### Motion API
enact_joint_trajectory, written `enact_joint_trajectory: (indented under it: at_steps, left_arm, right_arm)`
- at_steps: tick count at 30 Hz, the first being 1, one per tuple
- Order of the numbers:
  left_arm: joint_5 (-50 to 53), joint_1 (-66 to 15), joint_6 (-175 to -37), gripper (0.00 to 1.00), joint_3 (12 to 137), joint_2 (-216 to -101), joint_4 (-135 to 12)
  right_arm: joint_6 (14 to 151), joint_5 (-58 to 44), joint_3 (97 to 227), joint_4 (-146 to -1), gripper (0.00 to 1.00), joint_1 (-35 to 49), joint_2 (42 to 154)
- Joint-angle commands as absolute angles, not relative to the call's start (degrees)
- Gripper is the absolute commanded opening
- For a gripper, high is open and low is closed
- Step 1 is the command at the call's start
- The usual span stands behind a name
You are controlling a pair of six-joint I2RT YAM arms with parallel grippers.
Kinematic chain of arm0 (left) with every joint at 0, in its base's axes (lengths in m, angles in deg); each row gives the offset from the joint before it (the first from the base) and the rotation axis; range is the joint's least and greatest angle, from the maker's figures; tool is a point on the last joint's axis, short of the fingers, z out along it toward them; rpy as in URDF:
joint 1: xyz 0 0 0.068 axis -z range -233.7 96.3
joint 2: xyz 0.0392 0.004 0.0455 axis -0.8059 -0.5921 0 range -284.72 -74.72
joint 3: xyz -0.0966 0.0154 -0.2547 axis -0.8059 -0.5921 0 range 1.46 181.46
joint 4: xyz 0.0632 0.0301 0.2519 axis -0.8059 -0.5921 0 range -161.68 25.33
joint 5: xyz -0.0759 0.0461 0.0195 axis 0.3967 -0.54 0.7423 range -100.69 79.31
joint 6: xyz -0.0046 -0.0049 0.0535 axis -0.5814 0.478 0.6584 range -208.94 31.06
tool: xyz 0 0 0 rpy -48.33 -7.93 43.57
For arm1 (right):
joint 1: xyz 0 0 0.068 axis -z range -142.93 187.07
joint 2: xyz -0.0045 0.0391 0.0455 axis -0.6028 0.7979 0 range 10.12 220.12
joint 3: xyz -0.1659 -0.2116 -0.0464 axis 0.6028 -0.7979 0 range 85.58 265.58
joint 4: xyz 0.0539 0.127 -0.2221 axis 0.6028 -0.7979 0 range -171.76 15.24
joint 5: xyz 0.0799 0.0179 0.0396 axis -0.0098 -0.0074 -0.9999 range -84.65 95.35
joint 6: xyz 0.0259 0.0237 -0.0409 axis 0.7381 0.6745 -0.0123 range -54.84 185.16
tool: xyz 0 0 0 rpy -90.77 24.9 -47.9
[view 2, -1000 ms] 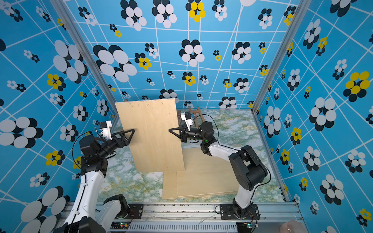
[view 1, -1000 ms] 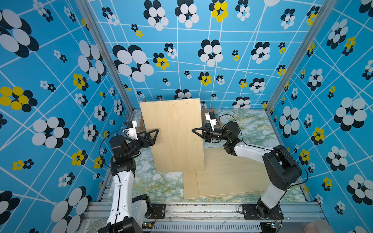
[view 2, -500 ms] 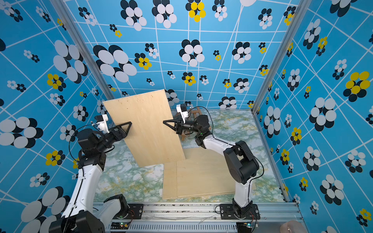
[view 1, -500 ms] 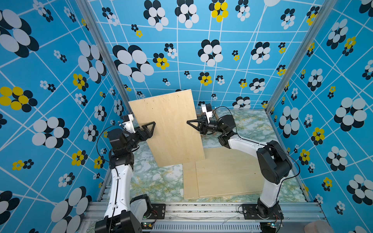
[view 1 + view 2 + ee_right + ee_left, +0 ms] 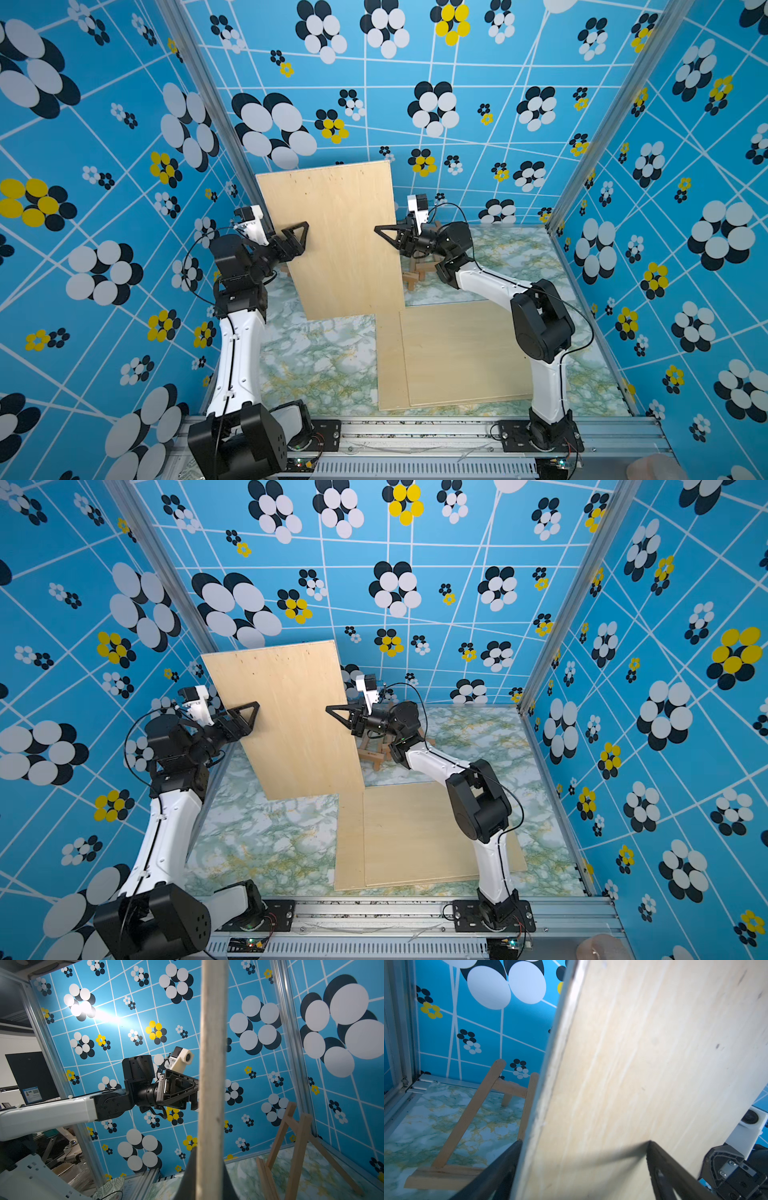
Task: Assemble the easel
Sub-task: Pick up the drawing board, then place the drawing board on the easel.
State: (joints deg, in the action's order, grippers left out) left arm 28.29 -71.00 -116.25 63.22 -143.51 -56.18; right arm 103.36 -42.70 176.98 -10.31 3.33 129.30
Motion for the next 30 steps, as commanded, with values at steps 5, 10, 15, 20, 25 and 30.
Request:
enact_joint_trajectory:
  at_steps: [5,10,15,20,25,30]
  left_arm:
    - [33.6,-70.0,-119.5,0.92,71.9,-149.2,-53.0]
    - [35.3,-70.8,-118.1,0.92,77.2,-154.4,-51.2]
    - [37.4,-71.2,-119.6,0.92,80.6,-159.0,-48.6]
    - [38.3,-71.3,-120.2,0.92,83.0,-162.6,-46.4]
    - [39.0,-71.7,-120.4,0.92,86.1,-165.5,-45.7]
    - [39.6,-72.4,-120.9,0.92,88.1,-167.3,-45.6]
  right_arm:
    - [91.8,-37.3,187.7,-9.1,0.0,-3.2,134.0]
    - [89.0,-34.9,196.0,-11.4,0.0,-4.8,139.9]
    - [87.2,-34.6,204.4,-15.0,0.0,-6.3,144.6]
    - [85.0,-34.6,209.5,-18.5,0.0,-6.6,147.4]
    - [84.2,-34.4,214.0,-20.8,0.0,-6.6,150.0]
    - [84.7,-34.2,220.4,-23.3,0.0,-6.6,154.2]
